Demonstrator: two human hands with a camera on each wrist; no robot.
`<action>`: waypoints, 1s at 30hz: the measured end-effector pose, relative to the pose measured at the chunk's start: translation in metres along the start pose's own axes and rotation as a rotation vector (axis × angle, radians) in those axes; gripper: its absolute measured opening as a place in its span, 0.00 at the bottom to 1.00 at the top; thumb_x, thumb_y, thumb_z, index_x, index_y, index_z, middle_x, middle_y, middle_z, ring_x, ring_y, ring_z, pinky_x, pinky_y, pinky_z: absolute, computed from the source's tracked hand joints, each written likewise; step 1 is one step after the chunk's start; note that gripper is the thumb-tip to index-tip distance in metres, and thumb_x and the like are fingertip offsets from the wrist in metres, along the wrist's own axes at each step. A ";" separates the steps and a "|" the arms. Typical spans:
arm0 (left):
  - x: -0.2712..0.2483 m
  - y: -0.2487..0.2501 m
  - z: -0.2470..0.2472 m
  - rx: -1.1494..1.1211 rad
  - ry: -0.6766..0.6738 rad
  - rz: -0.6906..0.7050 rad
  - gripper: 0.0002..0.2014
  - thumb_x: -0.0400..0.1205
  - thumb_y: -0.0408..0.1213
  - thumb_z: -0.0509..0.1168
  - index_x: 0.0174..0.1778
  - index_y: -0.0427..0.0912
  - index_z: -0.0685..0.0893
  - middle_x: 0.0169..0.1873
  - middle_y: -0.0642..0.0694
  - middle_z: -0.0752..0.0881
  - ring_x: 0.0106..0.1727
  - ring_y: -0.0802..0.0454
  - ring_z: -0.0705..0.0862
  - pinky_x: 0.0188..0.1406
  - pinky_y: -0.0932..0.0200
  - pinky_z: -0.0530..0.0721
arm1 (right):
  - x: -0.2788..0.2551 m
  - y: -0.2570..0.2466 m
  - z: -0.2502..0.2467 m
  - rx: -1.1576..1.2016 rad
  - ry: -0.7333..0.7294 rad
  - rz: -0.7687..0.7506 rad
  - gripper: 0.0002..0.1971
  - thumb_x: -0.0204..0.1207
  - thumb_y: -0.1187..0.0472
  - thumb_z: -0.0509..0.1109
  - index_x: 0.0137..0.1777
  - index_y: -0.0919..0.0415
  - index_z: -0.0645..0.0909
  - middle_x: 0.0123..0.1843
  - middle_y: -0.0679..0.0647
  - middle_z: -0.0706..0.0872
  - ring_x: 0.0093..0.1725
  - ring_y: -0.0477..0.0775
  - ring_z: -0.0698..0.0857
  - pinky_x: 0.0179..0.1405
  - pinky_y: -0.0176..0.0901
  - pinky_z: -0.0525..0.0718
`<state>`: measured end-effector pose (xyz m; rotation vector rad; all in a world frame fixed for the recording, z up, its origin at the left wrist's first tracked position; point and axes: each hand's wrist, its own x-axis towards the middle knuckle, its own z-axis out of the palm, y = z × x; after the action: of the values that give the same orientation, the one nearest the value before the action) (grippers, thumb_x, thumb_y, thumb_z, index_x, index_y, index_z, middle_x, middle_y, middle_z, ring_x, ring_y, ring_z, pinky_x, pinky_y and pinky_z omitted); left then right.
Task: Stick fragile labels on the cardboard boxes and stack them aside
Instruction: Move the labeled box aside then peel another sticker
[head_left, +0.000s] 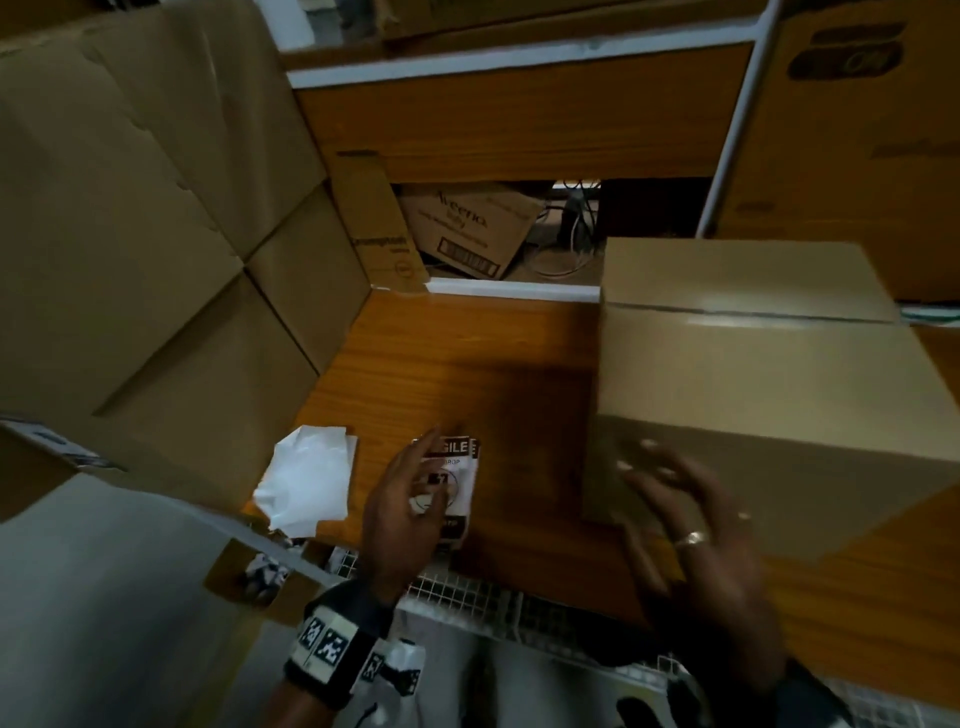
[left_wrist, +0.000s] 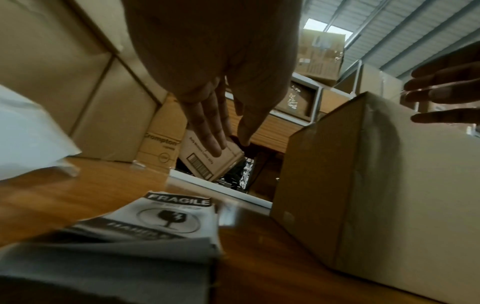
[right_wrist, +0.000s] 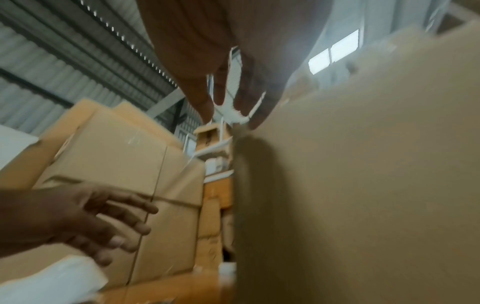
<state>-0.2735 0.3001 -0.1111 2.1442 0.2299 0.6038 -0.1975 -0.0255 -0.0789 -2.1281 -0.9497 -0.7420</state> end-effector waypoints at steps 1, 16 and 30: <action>0.003 -0.010 -0.009 -0.014 -0.010 -0.033 0.29 0.84 0.33 0.70 0.82 0.54 0.74 0.74 0.53 0.81 0.69 0.62 0.83 0.61 0.60 0.88 | 0.007 -0.027 0.023 0.097 -0.046 0.040 0.22 0.80 0.63 0.75 0.73 0.62 0.80 0.72 0.66 0.83 0.69 0.62 0.84 0.68 0.52 0.83; 0.056 -0.101 -0.028 0.096 -0.254 -0.282 0.28 0.79 0.34 0.77 0.74 0.52 0.76 0.64 0.59 0.74 0.69 0.59 0.71 0.66 0.60 0.70 | 0.053 -0.075 0.244 0.468 -0.314 0.942 0.22 0.79 0.61 0.76 0.72 0.46 0.81 0.56 0.46 0.89 0.61 0.53 0.89 0.56 0.42 0.89; 0.057 -0.125 -0.028 -0.129 -0.266 -0.382 0.39 0.76 0.34 0.80 0.80 0.59 0.71 0.70 0.60 0.83 0.72 0.60 0.81 0.72 0.48 0.82 | 0.060 -0.064 0.284 0.368 -0.196 1.049 0.07 0.77 0.75 0.72 0.41 0.65 0.83 0.39 0.45 0.87 0.38 0.36 0.84 0.42 0.36 0.78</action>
<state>-0.2316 0.4164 -0.1769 1.9603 0.4283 0.1090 -0.1518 0.2484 -0.1854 -1.9970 0.0403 0.1627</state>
